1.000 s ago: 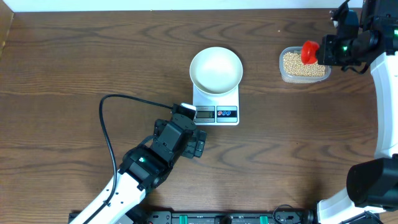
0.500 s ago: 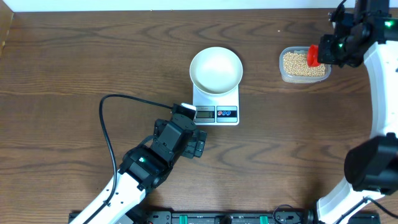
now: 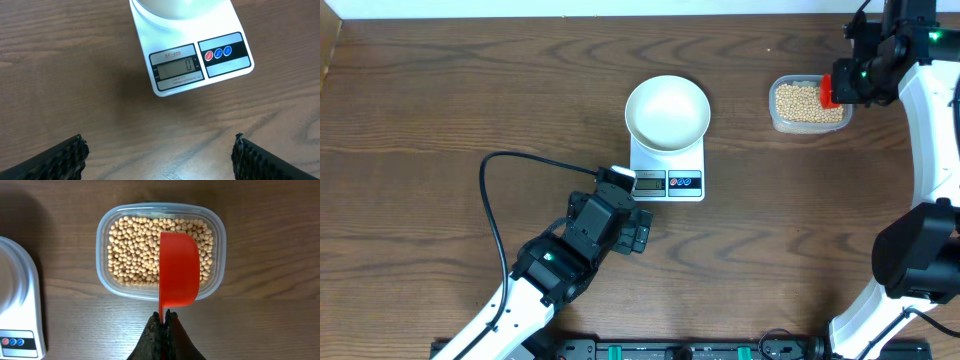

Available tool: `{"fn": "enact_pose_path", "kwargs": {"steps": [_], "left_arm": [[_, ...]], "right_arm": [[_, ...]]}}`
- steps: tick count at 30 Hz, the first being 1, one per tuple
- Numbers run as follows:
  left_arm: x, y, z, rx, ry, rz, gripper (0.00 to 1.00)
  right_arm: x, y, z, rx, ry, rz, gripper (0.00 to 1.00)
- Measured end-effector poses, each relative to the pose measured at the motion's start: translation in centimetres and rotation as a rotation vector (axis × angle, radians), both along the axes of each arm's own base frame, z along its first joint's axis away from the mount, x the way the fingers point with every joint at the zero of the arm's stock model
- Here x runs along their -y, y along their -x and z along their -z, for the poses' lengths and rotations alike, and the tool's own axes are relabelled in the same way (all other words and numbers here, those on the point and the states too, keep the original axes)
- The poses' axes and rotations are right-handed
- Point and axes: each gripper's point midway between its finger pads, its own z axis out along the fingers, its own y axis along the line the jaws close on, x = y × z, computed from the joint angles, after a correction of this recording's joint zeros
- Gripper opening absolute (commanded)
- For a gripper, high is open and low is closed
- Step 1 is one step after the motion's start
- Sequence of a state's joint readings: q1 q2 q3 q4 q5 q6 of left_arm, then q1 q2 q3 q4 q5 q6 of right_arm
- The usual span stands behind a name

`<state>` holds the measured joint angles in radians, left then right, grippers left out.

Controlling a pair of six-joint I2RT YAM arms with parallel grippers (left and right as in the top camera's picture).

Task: Scoop item into bowl and weigh 50g on scale
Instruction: 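Lower the scoop into the soybeans with the right gripper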

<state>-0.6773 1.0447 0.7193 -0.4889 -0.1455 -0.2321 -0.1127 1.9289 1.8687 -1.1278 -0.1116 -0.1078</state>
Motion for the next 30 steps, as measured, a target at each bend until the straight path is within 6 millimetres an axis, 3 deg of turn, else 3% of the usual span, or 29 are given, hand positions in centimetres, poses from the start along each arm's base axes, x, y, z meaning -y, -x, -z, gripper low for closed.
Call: {"fn": "enact_pose_path", "kwargs": {"steps": [8,14,30], "left_arm": [[0.0,0.0,0.0,0.0,0.0,0.0,0.94],[0.0,0.0,0.0,0.0,0.0,0.0,0.94],[0.0,0.0,0.0,0.0,0.0,0.0,0.94]], "right_arm": [[1.0,-0.1,1.1,-0.026,0.053,0.006,0.01],[1.5,-1.4,2.6,-0.024,0.077,0.013,0.01],[1.6,-1.5,3.3,-0.022,0.082,0.015,0.01]]}}
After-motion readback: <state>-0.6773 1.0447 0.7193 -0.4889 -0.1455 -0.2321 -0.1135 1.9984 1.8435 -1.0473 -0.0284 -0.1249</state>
